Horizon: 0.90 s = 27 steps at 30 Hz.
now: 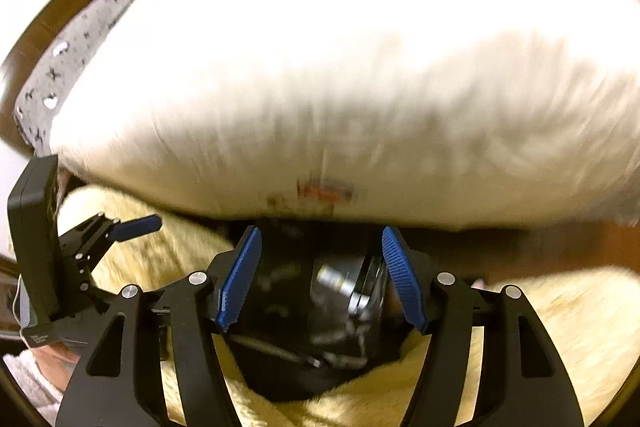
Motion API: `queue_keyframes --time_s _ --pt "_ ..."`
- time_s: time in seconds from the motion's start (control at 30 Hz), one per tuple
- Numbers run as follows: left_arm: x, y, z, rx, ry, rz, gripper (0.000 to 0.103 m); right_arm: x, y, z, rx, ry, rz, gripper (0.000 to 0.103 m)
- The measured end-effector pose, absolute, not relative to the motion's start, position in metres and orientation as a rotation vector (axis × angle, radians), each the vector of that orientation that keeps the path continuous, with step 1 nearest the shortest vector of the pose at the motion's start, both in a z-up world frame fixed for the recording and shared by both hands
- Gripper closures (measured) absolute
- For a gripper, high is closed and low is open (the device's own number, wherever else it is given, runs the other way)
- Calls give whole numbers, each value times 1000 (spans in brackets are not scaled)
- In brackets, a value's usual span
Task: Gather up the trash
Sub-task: 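Carry both items down to the bin below the bed and release them, then grasp the dark green bottle with the left gripper while the right grasps the white tape roll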
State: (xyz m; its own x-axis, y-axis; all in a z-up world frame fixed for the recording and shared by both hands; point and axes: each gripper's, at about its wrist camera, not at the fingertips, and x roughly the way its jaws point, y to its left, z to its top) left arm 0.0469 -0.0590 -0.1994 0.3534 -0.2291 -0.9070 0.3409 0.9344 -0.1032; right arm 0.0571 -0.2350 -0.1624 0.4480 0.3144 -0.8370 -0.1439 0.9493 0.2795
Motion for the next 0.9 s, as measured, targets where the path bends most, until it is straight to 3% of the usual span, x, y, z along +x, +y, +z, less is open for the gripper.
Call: queue_keyframes --time_s 0.3,0.9 --pt "100 -46 -133 83 936 -279 10 112 -243 -104 116 821 232 34" --pt "244 -93 -107 88 822 -337 10 225 -271 -90 162 776 72 34"
